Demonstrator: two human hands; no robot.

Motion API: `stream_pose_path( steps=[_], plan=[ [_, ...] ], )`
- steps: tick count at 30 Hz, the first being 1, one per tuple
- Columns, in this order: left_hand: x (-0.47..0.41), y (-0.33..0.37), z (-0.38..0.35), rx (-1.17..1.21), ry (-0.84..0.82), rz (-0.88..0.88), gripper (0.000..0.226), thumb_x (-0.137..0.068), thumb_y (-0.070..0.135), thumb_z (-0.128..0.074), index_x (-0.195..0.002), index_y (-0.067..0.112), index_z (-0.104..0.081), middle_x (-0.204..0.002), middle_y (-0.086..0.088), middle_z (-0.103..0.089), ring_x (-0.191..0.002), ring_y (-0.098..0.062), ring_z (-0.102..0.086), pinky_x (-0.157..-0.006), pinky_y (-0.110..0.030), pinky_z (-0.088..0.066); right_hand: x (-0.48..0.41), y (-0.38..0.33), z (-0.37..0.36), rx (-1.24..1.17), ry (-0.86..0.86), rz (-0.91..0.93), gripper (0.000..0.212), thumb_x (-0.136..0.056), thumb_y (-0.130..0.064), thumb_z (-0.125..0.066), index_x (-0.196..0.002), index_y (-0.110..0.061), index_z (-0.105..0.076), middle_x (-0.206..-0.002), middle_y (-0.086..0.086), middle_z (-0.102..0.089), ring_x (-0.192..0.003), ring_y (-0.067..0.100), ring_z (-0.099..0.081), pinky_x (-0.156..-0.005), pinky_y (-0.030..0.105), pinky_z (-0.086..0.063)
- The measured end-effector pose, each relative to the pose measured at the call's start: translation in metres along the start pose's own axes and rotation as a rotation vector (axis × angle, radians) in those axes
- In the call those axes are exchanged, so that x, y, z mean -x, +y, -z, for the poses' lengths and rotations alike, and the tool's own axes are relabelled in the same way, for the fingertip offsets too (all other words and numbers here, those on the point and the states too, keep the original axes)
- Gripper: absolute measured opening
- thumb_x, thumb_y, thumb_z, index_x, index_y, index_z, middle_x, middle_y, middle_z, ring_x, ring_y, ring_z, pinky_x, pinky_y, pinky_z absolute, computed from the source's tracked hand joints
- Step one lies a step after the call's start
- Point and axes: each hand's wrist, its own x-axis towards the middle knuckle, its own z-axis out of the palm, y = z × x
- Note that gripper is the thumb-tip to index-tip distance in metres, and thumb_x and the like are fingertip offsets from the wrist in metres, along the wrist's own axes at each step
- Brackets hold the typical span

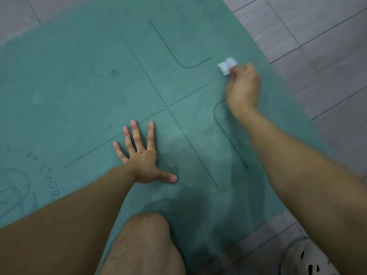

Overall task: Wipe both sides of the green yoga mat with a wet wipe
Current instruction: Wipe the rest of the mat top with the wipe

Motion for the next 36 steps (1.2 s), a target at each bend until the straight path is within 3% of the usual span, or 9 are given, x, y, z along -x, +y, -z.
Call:
stream_pose_path(
  steps=[5, 9, 12, 18, 22, 24, 27, 29, 36],
  plan=[
    [0.0, 0.0, 0.0, -0.005, 0.009, 0.011, 0.178, -0.04, 0.088, -0.085, -0.141, 0.042, 0.054, -0.138, -0.008, 0.07, -0.134, -0.037, 0.06, -0.115, -0.074, 0.02, 0.096, -0.023, -0.009, -0.034, -0.412, 0.621, 0.055, -0.093, 0.003, -0.055, -0.147, -0.013, -0.057, -0.118, 0.007, -0.052, -0.112, 0.029, -0.052, -0.094, 0.037, -0.05],
    [-0.001, 0.0, -0.001, 0.0, 0.019, 0.003, 0.177, -0.041, 0.087, -0.086, -0.142, 0.043, 0.052, -0.139, -0.008, 0.069, -0.134, -0.036, 0.06, -0.115, -0.074, 0.02, 0.058, -0.021, 0.0, 0.023, -0.355, 0.705, 0.034, -0.098, -0.006, -0.062, -0.128, -0.019, -0.073, -0.094, 0.009, -0.052, -0.085, 0.026, -0.051, -0.069, 0.035, -0.044],
    [-0.002, -0.001, -0.002, 0.0, 0.02, -0.001, 0.177, -0.041, 0.087, -0.086, -0.142, 0.043, 0.052, -0.139, -0.008, 0.07, -0.134, -0.036, 0.06, -0.115, -0.074, 0.02, 0.08, -0.034, -0.006, -0.014, -0.325, 0.529, 0.024, -0.101, -0.017, -0.06, -0.117, -0.014, -0.077, -0.09, 0.011, -0.054, -0.08, 0.032, -0.056, -0.067, 0.04, -0.047],
    [-0.002, 0.0, -0.002, -0.004, 0.03, 0.004, 0.177, -0.041, 0.088, -0.085, -0.142, 0.042, 0.053, -0.14, -0.009, 0.069, -0.134, -0.036, 0.06, -0.115, -0.074, 0.021, 0.145, -0.014, 0.023, 0.019, -0.542, 0.837, 0.065, -0.086, 0.011, -0.047, -0.147, -0.011, -0.052, -0.14, 0.01, -0.047, -0.124, 0.029, -0.049, -0.08, 0.04, -0.053],
    [-0.002, -0.001, -0.003, -0.004, 0.027, -0.001, 0.177, -0.04, 0.088, -0.086, -0.142, 0.042, 0.053, -0.14, -0.009, 0.069, -0.133, -0.036, 0.06, -0.114, -0.074, 0.022, 0.113, -0.014, 0.015, 0.066, -0.468, 1.024, 0.04, -0.091, 0.004, -0.057, -0.123, -0.015, -0.073, -0.103, 0.008, -0.062, -0.092, 0.031, -0.06, -0.058, 0.04, -0.054],
    [-0.003, -0.001, -0.002, 0.005, 0.021, -0.006, 0.177, -0.04, 0.088, -0.086, -0.141, 0.043, 0.053, -0.138, -0.008, 0.07, -0.133, -0.036, 0.061, -0.114, -0.074, 0.023, 0.078, -0.022, 0.006, 0.102, -0.383, 0.95, 0.027, -0.091, -0.006, -0.064, -0.111, -0.016, -0.079, -0.09, 0.01, -0.061, -0.083, 0.035, -0.062, -0.058, 0.04, -0.052],
    [-0.003, -0.001, -0.001, 0.013, 0.015, -0.006, 0.177, -0.04, 0.088, -0.086, -0.141, 0.043, 0.053, -0.138, -0.008, 0.07, -0.133, -0.037, 0.061, -0.113, -0.074, 0.023, 0.024, -0.033, 0.007, 0.074, -0.271, 0.535, 0.033, -0.098, -0.014, -0.062, -0.13, -0.018, -0.071, -0.112, 0.011, -0.064, -0.099, 0.039, -0.064, -0.082, 0.046, -0.054],
    [-0.002, -0.001, -0.001, 0.005, 0.018, -0.008, 0.177, -0.04, 0.088, -0.085, -0.141, 0.043, 0.053, -0.139, -0.008, 0.07, -0.133, -0.037, 0.06, -0.114, -0.074, 0.022, 0.02, -0.039, 0.003, 0.076, -0.259, 0.417, 0.041, -0.101, -0.012, -0.059, -0.141, -0.018, -0.062, -0.126, 0.008, -0.059, -0.103, 0.037, -0.062, -0.089, 0.045, -0.051],
    [-0.002, -0.001, -0.002, 0.01, 0.015, -0.01, 0.177, -0.042, 0.087, -0.086, -0.14, 0.042, 0.054, -0.138, -0.009, 0.07, -0.132, -0.037, 0.061, -0.113, -0.075, 0.022, 0.09, -0.038, -0.002, 0.025, -0.314, 0.676, 0.025, -0.107, -0.022, -0.053, -0.115, -0.003, -0.067, -0.12, 0.01, -0.056, -0.085, 0.032, -0.057, -0.068, 0.05, -0.055]
  ],
)
